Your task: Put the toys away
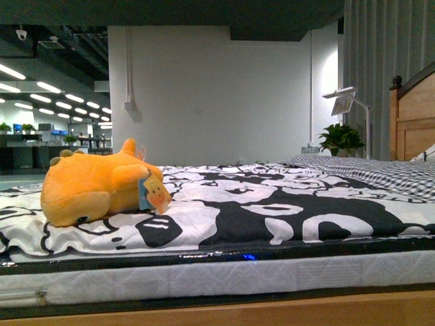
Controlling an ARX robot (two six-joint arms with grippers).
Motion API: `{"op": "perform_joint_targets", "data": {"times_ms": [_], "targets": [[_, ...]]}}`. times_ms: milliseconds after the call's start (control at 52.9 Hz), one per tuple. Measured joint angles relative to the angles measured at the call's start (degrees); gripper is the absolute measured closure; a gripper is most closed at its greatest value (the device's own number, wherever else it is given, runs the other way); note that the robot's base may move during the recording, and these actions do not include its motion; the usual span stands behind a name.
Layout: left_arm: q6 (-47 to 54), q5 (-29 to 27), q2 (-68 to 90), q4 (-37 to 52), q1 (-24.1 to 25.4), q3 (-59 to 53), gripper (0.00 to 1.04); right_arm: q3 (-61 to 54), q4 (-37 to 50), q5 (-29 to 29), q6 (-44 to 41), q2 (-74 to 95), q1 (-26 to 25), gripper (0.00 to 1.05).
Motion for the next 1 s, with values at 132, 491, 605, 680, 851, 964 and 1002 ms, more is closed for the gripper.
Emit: {"op": "perform_joint_targets", "data": {"times_ms": [132,491,605,680,851,964,1002], "targets": [[0.0,0.0,0.0,0.0,0.0,0.0,0.06,0.0,0.0,0.09,0.0,0.0,0.0,0.06],[0.0,0.0,0.0,0.0,0.0,0.0,0.06,0.0,0.0,0.11,0.0,0.0,0.0,0.06],[0.0,0.0,0.0,0.0,0.0,0.0,0.06,0.0,0.0,0.11,0.0,0.0,0.0,0.06],[0.0,0.02,0.0,0.0,0.0,0.0,0.06,0.0,0.0,0.11,0.0,0.0,0.0,0.06],[0.02,0.0,0.0,0.0,0.0,0.0,0.06,0.0,0.0,0.11,0.0,0.02,0.0,0.06],[0.0,0.0,0.0,0.0,0.0,0.0,0.06,0.0,0.0,0.11,0.0,0.02,0.0,0.06],[0.02,0.0,0.0,0.0,0.0,0.0,0.06,0.0,0.0,0.11,0.0,0.0,0.0,0.06]]}}
